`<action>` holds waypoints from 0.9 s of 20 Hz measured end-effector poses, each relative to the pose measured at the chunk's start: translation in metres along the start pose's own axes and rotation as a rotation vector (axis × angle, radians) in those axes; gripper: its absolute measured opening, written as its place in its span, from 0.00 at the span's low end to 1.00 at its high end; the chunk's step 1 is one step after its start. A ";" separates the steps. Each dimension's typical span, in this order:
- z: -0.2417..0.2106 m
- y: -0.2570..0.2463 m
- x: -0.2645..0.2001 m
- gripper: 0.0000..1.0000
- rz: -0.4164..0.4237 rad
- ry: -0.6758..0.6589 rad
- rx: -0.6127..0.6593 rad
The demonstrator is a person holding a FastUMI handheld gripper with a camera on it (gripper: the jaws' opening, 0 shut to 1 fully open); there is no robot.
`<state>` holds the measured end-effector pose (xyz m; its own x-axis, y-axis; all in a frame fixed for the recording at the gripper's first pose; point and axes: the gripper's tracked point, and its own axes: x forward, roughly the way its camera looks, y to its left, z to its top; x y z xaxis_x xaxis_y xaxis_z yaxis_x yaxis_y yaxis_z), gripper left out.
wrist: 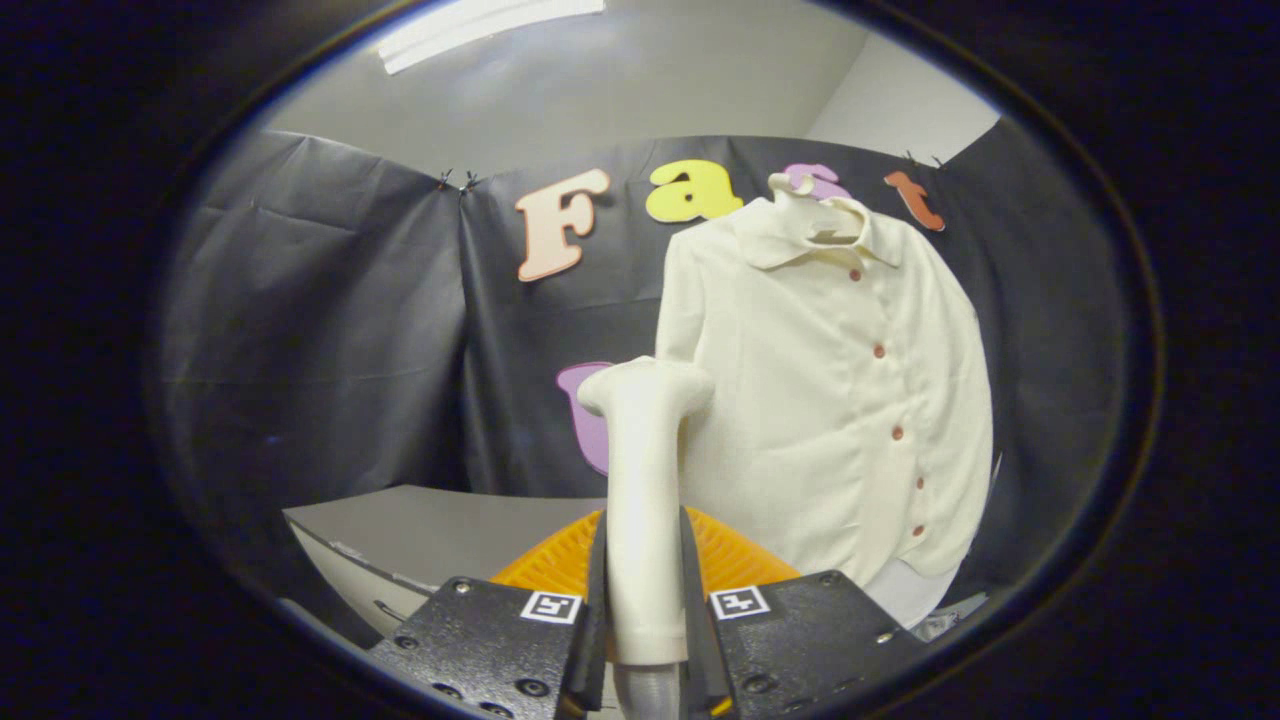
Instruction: Iron the clothes twice with a garment steamer, once on the left side and once on the right side.
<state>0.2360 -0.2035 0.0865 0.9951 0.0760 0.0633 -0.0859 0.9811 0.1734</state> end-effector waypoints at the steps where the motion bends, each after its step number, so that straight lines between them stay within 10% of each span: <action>1: 0.007 -0.011 0.001 0.33 -0.012 -0.025 0.002; 18: 0.012 -0.136 0.038 0.32 -0.105 -0.157 0.078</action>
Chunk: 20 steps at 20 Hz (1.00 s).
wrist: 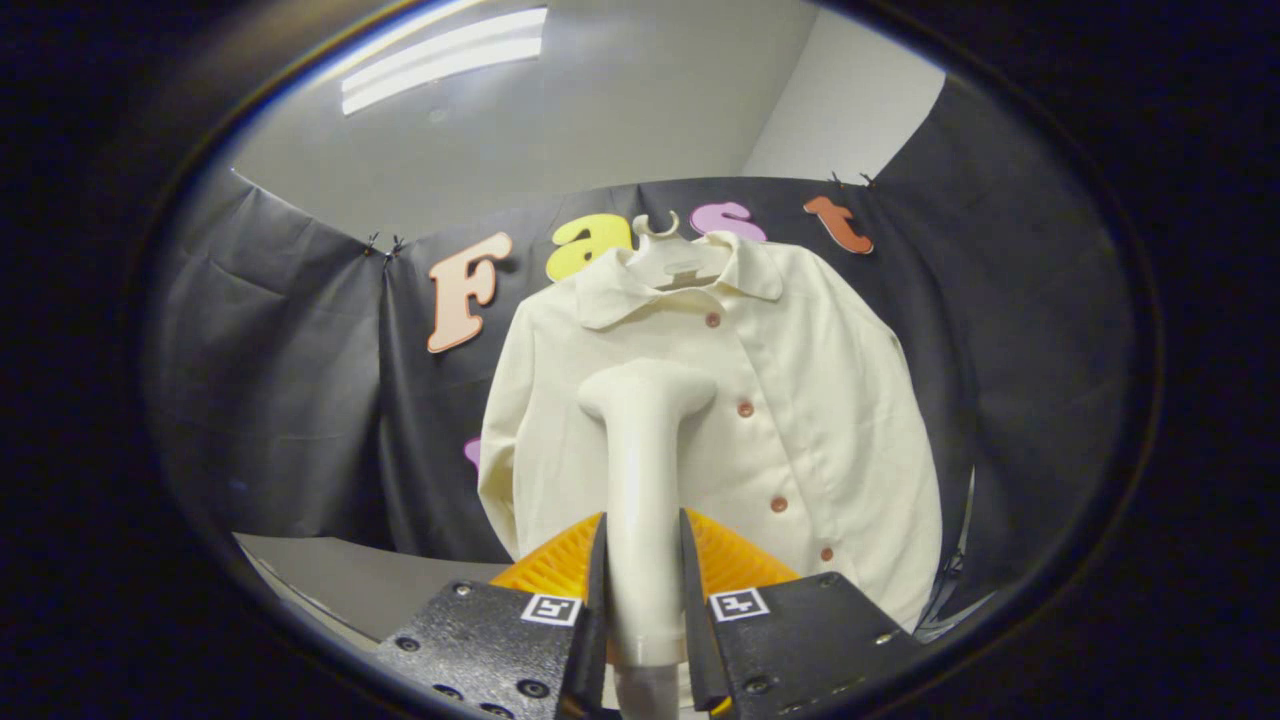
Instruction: Iron the clothes twice with a garment steamer, once on the left side and once on the right side.
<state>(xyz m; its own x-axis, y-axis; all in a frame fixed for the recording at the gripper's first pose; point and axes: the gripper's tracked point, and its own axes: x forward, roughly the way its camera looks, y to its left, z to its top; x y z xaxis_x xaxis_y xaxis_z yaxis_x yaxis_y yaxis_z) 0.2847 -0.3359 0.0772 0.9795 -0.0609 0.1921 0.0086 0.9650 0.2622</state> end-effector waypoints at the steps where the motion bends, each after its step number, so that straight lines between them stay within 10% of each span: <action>1: -0.004 -0.003 -0.003 0.32 0.002 0.002 0.010; 20: -0.163 -0.041 -0.098 0.33 -0.039 0.189 0.112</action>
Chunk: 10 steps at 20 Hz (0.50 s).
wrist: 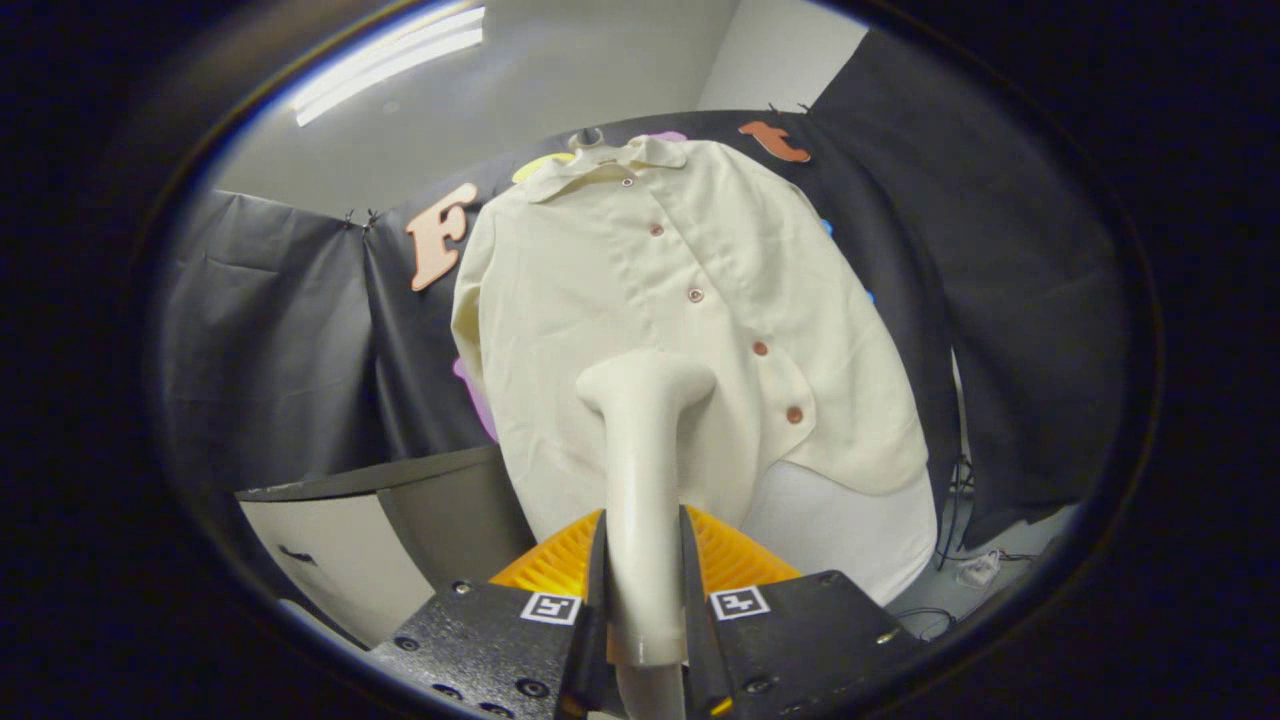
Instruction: Iron the clothes twice with a garment steamer, once on the left side and once on the right side.
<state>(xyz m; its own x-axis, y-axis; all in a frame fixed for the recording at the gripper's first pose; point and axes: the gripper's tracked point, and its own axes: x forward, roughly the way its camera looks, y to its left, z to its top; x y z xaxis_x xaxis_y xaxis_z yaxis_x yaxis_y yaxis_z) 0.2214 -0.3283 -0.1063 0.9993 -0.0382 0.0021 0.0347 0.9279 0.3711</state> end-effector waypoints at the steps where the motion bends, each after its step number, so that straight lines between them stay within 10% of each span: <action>1: -0.008 -0.002 -0.004 0.33 -0.001 0.009 -0.002; 10: -0.063 -0.017 -0.022 0.33 -0.010 0.090 0.050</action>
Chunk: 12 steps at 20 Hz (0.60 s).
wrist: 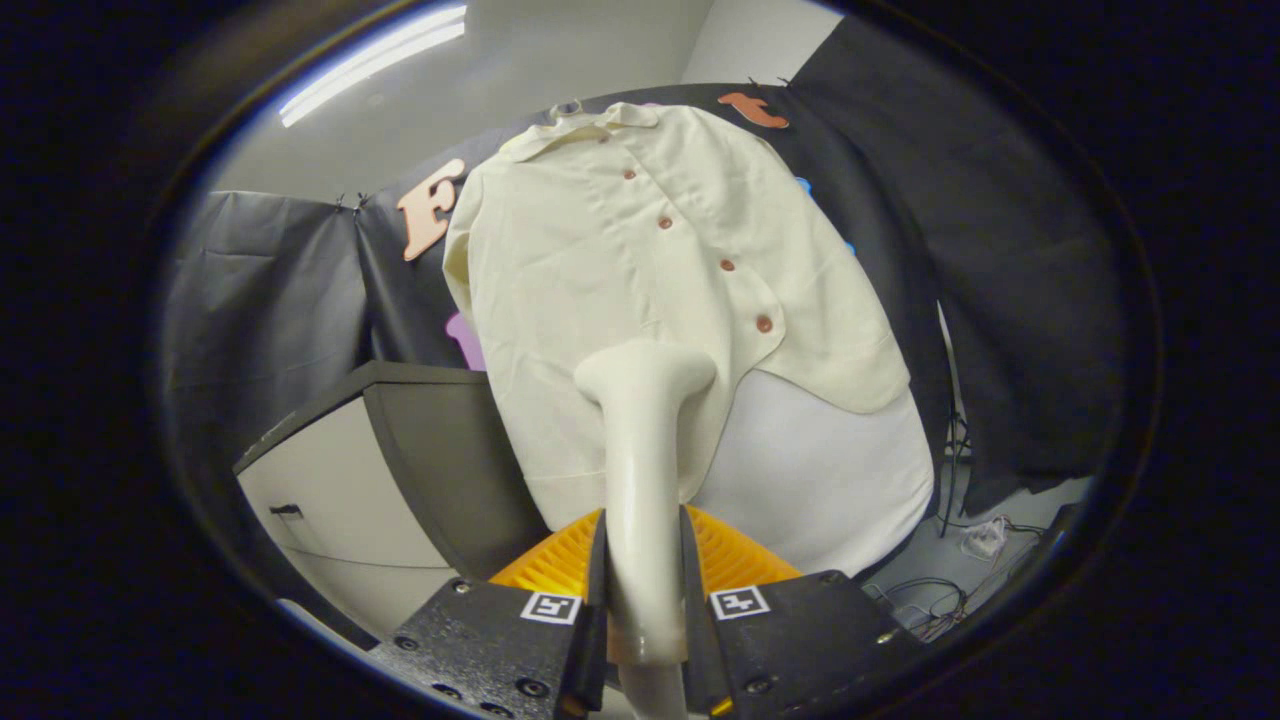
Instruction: Iron the clothes twice with a garment steamer, once on the left side and once on the right side.
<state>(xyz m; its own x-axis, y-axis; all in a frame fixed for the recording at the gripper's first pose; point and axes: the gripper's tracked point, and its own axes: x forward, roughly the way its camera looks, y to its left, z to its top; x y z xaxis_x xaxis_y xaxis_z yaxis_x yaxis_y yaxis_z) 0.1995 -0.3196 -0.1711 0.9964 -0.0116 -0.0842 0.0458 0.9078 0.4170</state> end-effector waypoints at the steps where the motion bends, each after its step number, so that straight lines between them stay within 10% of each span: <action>1: -0.001 0.000 -0.002 0.33 0.000 0.005 0.003; 12: 0.072 -0.003 -0.029 0.32 0.020 -0.083 0.021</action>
<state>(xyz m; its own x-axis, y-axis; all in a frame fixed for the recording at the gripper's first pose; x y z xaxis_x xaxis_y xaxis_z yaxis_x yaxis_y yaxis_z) 0.1757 -0.3522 -0.1052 0.9996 -0.0290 -0.0008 0.0264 0.8992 0.4368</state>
